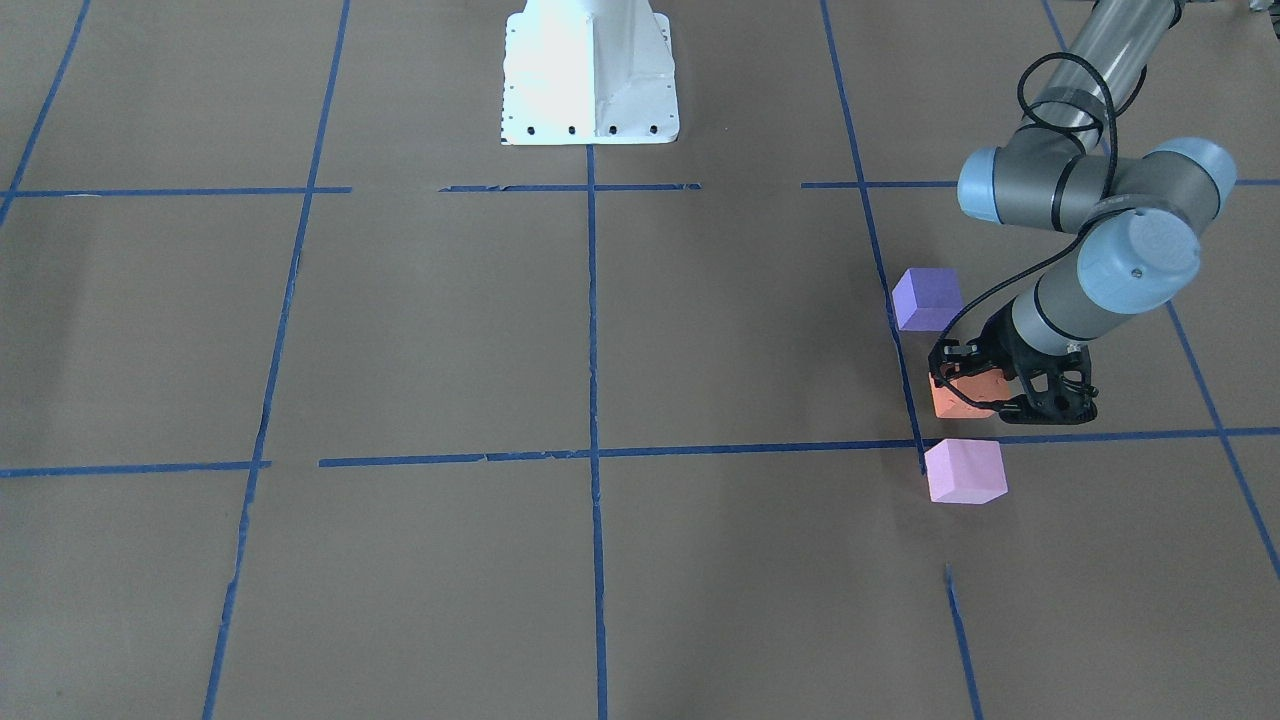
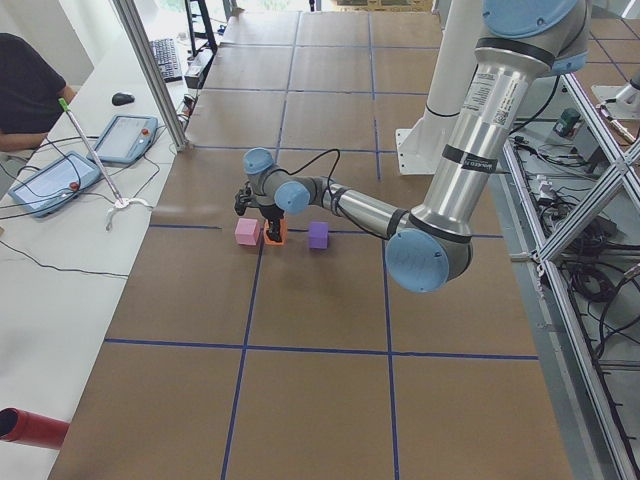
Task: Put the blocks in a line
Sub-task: 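Lower the orange cube between the pink and purple cubes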
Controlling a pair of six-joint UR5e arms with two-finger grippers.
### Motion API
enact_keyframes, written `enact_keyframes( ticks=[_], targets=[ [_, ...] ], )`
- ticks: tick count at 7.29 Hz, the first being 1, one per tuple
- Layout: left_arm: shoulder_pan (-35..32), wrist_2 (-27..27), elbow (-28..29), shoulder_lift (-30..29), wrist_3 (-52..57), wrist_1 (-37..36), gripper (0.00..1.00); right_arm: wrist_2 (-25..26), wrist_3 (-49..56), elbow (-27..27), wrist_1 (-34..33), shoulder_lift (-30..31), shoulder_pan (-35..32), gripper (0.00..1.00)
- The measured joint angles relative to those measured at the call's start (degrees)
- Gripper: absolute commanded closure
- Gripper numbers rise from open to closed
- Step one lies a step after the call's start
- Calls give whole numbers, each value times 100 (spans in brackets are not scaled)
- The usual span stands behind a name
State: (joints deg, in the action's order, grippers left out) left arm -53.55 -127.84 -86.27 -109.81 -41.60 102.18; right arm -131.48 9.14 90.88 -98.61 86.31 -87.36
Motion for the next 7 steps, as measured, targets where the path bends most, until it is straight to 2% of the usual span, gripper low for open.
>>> enact_keyframes(
  ticks=[3, 5, 7],
  targets=[
    [90, -51, 89, -17, -6, 68, 54, 0, 0, 0, 0, 0, 0, 0],
    [104, -80, 136, -49, -6, 76, 41, 0, 0, 0, 0, 0, 0, 0],
    [126, -90, 188, -67, -6, 105, 35, 0, 0, 0, 0, 0, 0, 0]
  ],
)
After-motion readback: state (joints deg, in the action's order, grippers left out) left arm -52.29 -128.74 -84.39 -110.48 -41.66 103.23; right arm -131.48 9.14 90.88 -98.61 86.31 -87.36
